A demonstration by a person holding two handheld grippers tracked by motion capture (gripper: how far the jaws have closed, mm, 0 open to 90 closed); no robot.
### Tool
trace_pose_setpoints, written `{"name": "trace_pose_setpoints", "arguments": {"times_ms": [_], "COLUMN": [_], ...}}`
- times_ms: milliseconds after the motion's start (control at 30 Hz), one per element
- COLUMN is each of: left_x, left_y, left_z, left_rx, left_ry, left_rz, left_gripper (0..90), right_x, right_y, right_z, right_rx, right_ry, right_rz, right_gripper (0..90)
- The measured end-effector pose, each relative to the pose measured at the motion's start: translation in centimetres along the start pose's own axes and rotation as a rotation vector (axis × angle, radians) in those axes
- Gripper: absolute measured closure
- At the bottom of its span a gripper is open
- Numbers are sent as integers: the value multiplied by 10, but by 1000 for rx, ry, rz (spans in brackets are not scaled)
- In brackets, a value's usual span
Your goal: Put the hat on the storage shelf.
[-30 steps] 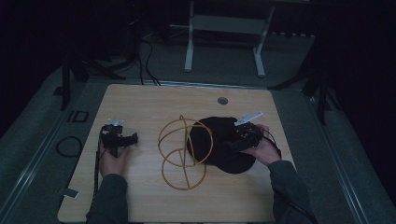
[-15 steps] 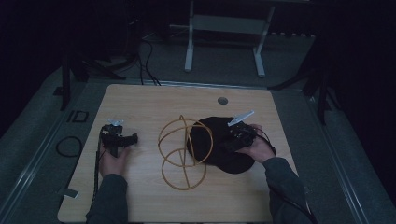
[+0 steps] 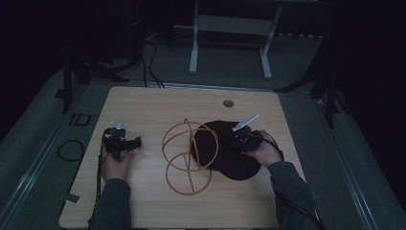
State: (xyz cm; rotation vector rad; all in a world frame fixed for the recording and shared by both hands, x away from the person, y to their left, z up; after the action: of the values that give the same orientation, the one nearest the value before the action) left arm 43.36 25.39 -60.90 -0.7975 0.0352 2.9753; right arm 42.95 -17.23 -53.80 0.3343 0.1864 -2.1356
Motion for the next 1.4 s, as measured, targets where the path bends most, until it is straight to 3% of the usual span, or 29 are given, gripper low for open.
{"name": "trace_pose_setpoints", "arguments": {"times_ms": [433,667,1033,1400], "left_x": [0,0,0,0], "left_y": [0,0,0,0], "left_z": [0,0,0,0], "left_rx": [0,0,0,0], "left_ry": [0,0,0,1], "left_rz": [0,0,0,0], "left_gripper": [95,95,95,95], "right_x": [-1,-3,-4,-8], "right_y": [-3,-2,-3,-2], "right_z": [12,29,45,59], "right_rx": [11,26,31,49], "right_ry": [51,94,115,98], "right_rz": [8,19,42,74], "right_gripper": [873,874,875,874]}}
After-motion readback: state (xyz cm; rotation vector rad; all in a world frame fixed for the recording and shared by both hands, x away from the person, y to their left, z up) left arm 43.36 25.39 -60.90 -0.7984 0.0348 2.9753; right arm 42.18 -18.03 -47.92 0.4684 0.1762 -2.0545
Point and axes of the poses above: each handheld gripper's, and its own axes: z roughly backward along the jaws, x roughly out of its underside, y roughly to its right, the point moved 6 cm from there along -z, roughly forward along the jaws, and after that the axes turned 14 degrees about -y, right-handed, at the moved point
